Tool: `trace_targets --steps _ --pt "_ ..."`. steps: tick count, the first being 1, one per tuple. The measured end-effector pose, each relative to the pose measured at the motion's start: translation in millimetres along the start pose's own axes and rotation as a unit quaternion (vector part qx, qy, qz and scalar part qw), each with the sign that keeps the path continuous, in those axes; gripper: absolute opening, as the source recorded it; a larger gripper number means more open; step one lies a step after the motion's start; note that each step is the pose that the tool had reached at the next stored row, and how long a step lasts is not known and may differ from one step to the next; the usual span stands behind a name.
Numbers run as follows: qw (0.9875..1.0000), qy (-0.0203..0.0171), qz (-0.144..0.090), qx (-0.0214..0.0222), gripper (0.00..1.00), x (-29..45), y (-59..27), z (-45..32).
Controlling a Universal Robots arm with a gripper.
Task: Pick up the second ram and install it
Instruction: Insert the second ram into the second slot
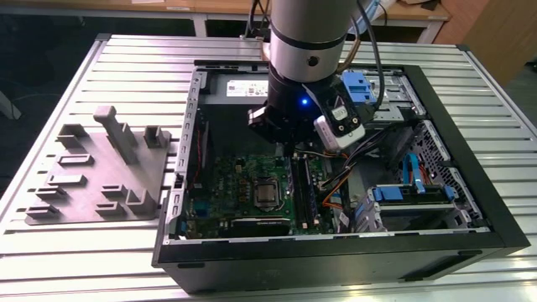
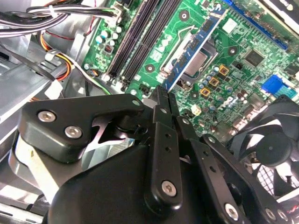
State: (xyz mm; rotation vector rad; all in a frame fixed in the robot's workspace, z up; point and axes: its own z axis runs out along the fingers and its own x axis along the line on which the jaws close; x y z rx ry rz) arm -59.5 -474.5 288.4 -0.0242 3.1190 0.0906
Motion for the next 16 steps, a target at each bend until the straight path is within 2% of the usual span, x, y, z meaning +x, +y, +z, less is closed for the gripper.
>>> trace_targets --steps 8,16 --pt "0.9999 0.0007 -0.011 -0.0002 0.13 -3.2 -0.3 5.1" --pt "0.9999 0.0009 -0.015 -0.0002 0.13 -7.4 -0.9 14.6"
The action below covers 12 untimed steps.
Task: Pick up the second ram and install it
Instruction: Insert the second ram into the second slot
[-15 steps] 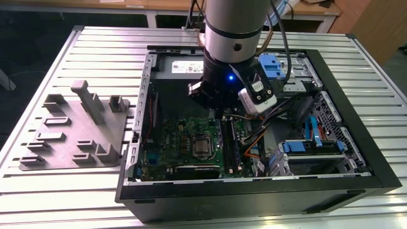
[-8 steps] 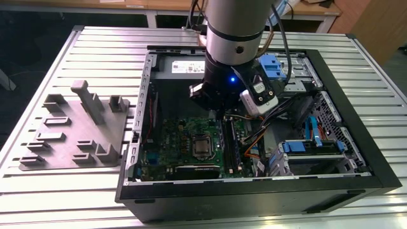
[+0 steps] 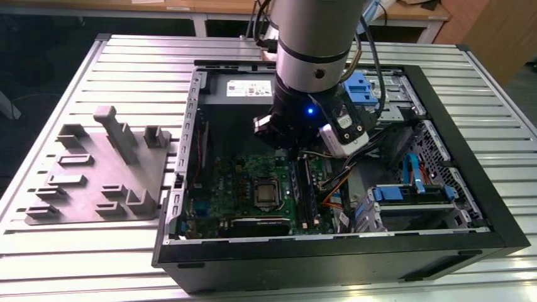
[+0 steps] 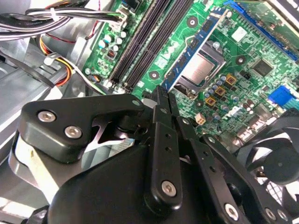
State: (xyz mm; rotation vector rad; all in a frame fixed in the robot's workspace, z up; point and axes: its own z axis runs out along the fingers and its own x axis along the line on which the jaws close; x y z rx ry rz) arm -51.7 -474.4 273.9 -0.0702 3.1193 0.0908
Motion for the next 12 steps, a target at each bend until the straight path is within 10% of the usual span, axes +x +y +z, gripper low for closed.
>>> trace_targets --steps 12 --pt "1.0 0.0001 -0.001 -0.0001 0.13 -0.7 -0.7 11.5"
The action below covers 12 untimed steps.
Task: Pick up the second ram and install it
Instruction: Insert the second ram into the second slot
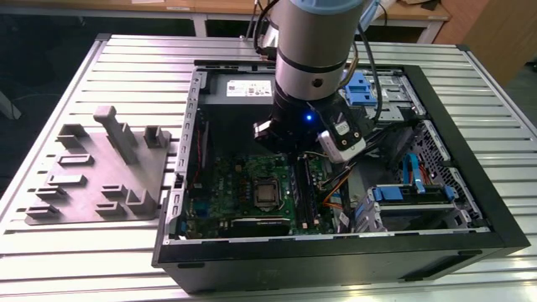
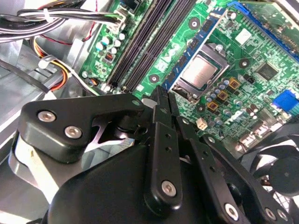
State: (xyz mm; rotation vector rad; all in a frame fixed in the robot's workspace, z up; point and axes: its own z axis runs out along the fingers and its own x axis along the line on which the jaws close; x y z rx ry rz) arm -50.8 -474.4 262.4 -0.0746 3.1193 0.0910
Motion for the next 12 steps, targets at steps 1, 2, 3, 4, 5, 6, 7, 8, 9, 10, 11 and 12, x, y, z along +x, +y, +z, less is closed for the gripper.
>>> trace_targets --steps 1,2,3,4,5,6,7,8,9,10,11,12 --pt "1.0 0.0 0.0 0.0 0.13 -0.9 -0.1 0.7" --pt "1.0 0.0 0.0 0.0 0.13 -1.8 -0.2 1.4" --pt "1.0 0.0 0.0 0.0 0.13 -2.7 -0.2 2.1" --pt "1.0 0.0 0.0 0.0 0.13 -3.5 -0.3 2.8" --pt "1.0 0.0 0.0 0.0 0.13 -4.6 -0.5 3.7" --pt "1.0 0.0 0.001 0.0 0.13 -5.9 -0.6 4.3" --pt "1.0 -0.0001 0.001 0.0 0.13 -7.1 -0.7 5.0" --pt "1.0 0.0 0.001 0.0001 0.13 -8.4 -0.8 5.5" --pt "1.0 -0.0001 0.001 0.0 0.13 -9.8 -0.9 6.1" --pt "1.0 -0.0001 0.001 0.0 0.13 -10.9 -1.1 6.8" --pt "1.0 -0.0001 0.002 0.0 0.13 -12.0 -1.2 7.6" --pt "1.0 -0.0001 0.002 0.0 0.13 -12.8 -1.4 8.6"
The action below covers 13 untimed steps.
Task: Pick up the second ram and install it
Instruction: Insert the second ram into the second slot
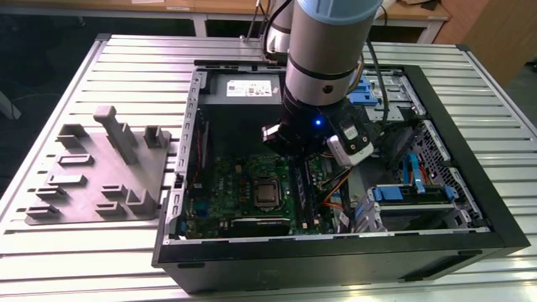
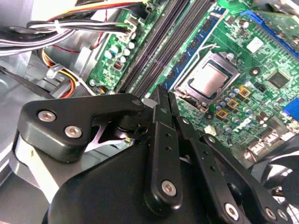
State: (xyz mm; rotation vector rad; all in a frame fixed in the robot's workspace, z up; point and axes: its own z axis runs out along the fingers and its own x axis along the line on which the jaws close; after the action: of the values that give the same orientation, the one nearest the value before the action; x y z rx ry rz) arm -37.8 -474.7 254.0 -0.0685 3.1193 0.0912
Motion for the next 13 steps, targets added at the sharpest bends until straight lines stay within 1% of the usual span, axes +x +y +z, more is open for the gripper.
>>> trace_targets --steps 6,10,13 --pt "0.9999 -0.0009 0.016 0.0003 0.13 -0.4 -0.8 5.7" --pt "0.9999 -0.0009 0.016 0.0004 0.13 -0.5 -0.8 5.7" --pt "0.9999 -0.001 0.016 0.0003 0.13 -0.8 -1.1 8.3"
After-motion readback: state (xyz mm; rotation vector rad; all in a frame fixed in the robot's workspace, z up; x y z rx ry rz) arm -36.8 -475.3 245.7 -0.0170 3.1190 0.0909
